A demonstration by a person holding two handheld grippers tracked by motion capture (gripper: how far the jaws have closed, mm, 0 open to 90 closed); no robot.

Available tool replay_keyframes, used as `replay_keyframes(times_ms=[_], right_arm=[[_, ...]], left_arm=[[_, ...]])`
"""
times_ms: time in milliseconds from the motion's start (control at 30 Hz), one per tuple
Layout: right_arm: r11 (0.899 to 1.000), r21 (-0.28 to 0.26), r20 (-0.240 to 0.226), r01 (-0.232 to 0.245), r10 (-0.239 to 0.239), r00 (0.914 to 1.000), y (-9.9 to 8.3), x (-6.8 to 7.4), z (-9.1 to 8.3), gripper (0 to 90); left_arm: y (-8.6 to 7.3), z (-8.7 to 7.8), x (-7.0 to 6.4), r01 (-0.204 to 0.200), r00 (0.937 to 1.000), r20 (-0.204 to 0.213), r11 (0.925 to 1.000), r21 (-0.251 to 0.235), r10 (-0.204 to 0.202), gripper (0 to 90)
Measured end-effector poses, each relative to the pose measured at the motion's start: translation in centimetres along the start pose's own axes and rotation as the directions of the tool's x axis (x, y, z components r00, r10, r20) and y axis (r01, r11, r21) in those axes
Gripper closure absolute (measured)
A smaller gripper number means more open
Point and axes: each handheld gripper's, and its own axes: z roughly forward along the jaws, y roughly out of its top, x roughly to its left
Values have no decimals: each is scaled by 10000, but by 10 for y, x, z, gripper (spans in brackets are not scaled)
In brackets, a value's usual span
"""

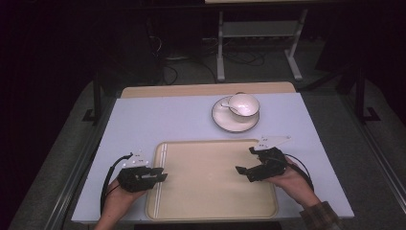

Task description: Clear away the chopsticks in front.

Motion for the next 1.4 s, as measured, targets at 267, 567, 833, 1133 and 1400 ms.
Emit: replay_keyframes(times_ms=[267,567,833,1133,1400], right_arm=[[10000,-58,193,-23,24,9998,-1,-1,-2,133],[9995,-238,454,-210,221,9987,-2,-8,-7,132],[9993,-242,640,-278,293,9975,-2,-14,-9,132],[9989,-276,776,-380,401,9962,-3,-19,-11,132],[9984,-311,860,-474,499,9950,-5,-21,-14,132]], left_arm=[[-1,-4,7,124,9999,10,9981,-596,-124,366],[2,-1,5,-25,9999,118,9973,-738,33,250],[6,4,5,-98,9997,218,9965,-834,116,200],[19,7,12,-176,9995,250,9947,-1017,203,200],[36,14,19,-290,9989,330,9926,-1179,331,200]])
